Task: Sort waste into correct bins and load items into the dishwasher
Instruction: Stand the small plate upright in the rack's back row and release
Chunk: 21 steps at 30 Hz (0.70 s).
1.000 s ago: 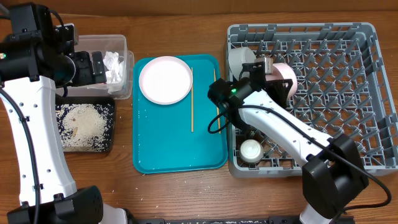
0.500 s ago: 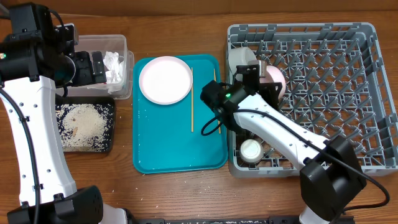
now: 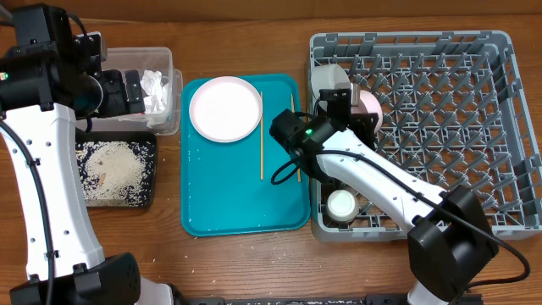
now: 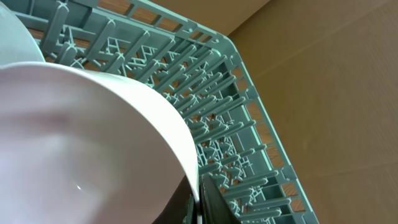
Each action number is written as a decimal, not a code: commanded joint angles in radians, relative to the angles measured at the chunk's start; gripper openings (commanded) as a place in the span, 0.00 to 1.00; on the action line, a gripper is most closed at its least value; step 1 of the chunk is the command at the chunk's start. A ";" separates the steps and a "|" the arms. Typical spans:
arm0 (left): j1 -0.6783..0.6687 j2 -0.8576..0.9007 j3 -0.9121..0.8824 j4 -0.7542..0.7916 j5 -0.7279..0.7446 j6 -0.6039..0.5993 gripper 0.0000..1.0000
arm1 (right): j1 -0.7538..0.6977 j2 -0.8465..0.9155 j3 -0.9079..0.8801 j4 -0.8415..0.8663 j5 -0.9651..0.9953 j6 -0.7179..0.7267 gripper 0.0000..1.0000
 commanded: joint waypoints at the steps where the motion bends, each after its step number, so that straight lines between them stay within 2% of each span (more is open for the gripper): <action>1: -0.002 -0.004 0.018 0.000 -0.003 -0.006 1.00 | -0.014 0.002 -0.006 0.011 0.040 0.011 0.04; 7: -0.002 -0.004 0.018 0.000 -0.003 -0.006 1.00 | -0.061 0.003 -0.014 0.010 0.042 0.011 0.04; 21: -0.002 -0.004 0.018 0.000 -0.003 -0.006 1.00 | -0.062 0.003 -0.017 0.019 -0.060 0.007 0.04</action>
